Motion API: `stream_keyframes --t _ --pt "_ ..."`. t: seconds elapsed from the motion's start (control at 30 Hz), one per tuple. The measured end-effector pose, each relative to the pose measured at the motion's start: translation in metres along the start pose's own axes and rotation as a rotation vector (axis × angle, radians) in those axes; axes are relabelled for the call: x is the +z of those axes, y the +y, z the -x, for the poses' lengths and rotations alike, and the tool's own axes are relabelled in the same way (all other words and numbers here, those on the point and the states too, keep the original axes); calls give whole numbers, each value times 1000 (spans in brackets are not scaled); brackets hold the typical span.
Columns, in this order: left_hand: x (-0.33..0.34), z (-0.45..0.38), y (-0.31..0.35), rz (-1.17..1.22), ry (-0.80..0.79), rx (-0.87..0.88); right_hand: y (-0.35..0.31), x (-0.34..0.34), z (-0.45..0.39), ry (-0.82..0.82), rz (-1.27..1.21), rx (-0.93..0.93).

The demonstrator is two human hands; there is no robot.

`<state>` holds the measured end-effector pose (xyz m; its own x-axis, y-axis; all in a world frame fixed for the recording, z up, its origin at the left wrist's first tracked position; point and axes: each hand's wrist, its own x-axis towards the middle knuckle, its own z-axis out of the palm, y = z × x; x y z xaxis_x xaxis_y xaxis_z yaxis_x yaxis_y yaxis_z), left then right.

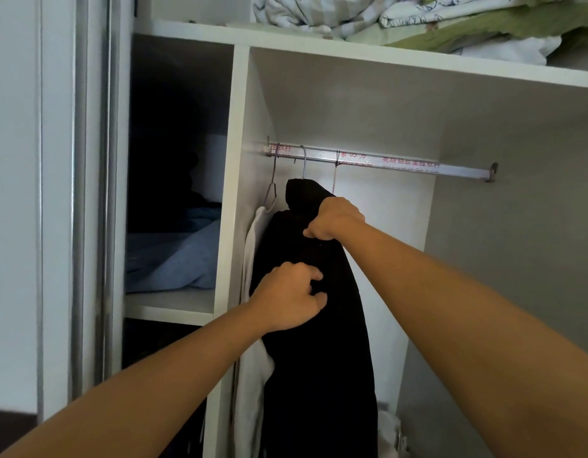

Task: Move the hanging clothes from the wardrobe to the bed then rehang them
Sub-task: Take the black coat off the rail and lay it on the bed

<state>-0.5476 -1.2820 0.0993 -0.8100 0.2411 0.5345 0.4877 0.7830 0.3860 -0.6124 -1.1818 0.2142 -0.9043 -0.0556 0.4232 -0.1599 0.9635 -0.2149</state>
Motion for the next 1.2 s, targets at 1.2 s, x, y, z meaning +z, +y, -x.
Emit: stream_keyframes --t 1.2 --pt "0 -29 37 92 592 -83 123 -43 39 410 -40 5"
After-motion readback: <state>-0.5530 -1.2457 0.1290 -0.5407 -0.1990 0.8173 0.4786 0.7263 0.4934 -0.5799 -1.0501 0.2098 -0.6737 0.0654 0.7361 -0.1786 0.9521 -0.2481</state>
